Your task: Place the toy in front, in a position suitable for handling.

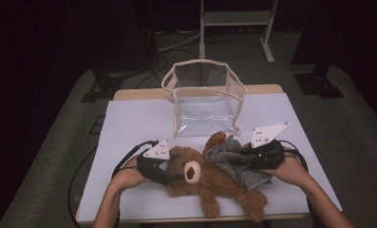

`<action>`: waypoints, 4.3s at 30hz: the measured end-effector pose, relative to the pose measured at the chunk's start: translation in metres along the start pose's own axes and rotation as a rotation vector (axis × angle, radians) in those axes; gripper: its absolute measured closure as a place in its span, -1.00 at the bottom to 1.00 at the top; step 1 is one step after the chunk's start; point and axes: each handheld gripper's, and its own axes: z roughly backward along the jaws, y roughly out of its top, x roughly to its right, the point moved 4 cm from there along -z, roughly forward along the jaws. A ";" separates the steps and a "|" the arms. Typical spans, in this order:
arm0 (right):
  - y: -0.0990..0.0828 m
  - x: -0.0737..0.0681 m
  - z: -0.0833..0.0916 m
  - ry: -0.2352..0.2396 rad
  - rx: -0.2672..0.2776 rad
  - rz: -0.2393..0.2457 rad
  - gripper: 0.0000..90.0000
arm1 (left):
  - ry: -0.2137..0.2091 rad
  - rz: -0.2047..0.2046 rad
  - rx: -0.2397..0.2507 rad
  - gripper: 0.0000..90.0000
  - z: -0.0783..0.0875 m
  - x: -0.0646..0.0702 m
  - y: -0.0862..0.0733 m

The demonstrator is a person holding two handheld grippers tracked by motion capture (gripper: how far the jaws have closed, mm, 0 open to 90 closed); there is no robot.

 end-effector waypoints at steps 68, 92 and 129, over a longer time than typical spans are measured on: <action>-0.029 0.030 -0.020 -0.003 -0.154 -0.083 0.73 | -0.030 -0.011 0.020 -0.18 -0.020 0.011 0.010; 0.000 0.021 -0.049 0.051 -0.144 -0.068 0.73 | 0.008 -0.040 0.012 -0.12 -0.019 0.010 0.011; 0.030 0.044 -0.087 0.094 -0.200 -0.093 0.73 | 0.014 -0.050 0.020 0.03 -0.014 0.006 0.007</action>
